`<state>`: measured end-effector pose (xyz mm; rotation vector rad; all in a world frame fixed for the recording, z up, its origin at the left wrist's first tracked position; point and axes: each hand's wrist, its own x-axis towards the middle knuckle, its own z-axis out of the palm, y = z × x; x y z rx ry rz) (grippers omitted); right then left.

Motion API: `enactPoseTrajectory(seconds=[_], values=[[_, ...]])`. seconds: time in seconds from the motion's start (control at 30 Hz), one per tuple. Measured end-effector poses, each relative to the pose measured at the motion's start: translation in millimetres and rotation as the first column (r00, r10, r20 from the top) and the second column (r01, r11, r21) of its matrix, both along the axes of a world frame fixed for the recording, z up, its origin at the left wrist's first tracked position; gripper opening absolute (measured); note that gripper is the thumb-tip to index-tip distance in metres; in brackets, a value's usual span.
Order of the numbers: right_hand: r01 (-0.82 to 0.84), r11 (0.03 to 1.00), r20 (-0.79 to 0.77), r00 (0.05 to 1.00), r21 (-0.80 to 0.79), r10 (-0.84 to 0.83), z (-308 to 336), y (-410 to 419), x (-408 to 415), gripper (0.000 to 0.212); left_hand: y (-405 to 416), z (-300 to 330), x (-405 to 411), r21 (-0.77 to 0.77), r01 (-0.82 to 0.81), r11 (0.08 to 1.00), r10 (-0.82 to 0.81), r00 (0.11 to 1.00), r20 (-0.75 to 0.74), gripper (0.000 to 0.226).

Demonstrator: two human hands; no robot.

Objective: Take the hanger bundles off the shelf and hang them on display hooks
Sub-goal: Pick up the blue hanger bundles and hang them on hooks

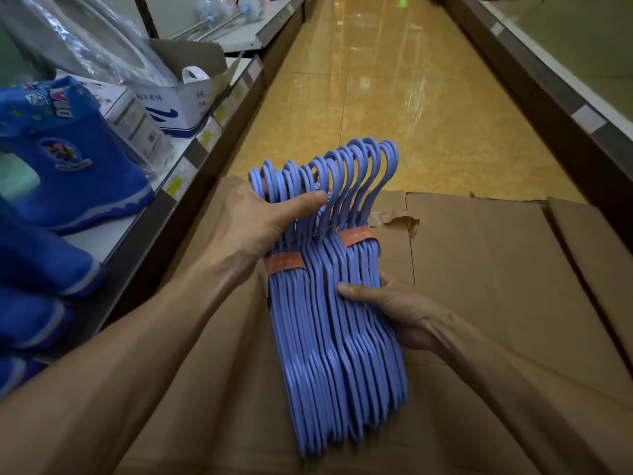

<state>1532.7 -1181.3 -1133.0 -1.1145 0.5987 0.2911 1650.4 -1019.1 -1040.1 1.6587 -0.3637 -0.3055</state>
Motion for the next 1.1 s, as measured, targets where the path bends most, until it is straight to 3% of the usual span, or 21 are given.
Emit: enactPoseTrajectory(seconds=[0.17, 0.37, 0.53, 0.67, 0.93, 1.1], values=[[-0.042, 0.999, 0.000, 0.999, -0.003, 0.042, -2, 2, -11, 0.047, 10, -1, -9, -0.046, -0.021, 0.999, 0.021, 1.000, 0.005, 0.027], [-0.036, 0.999, 0.018, 0.999, -0.025, 0.037, -2, 10, -10, 0.057, 31, -9, -10, 0.147, 0.039, 0.988, -0.061, 0.987, 0.150, 0.022], [-0.057, 0.997, 0.007, 0.998, -0.044, 0.057, -4, 11, -11, 0.056, 34, -12, -3, 0.151, 0.109, 0.982, -0.127, 0.985, 0.115, 0.033], [-0.102, 0.993, -0.003, 0.995, -0.063, 0.102, -7, 13, -17, 0.057, 33, -29, 3, 0.206, 0.059, 0.977, -0.085, 0.990, 0.117, 0.036], [-0.049, 0.997, -0.032, 0.998, 0.054, 0.051, -8, 20, -18, 0.050, 20, -41, 3, 0.089, 0.031, 0.996, -0.039, 0.995, 0.087, 0.037], [-0.054, 0.998, 0.013, 0.998, -0.037, 0.054, -2, 22, -13, 0.046, 21, -43, 2, 0.056, -0.041, 0.998, 0.035, 0.995, 0.098, 0.036]])
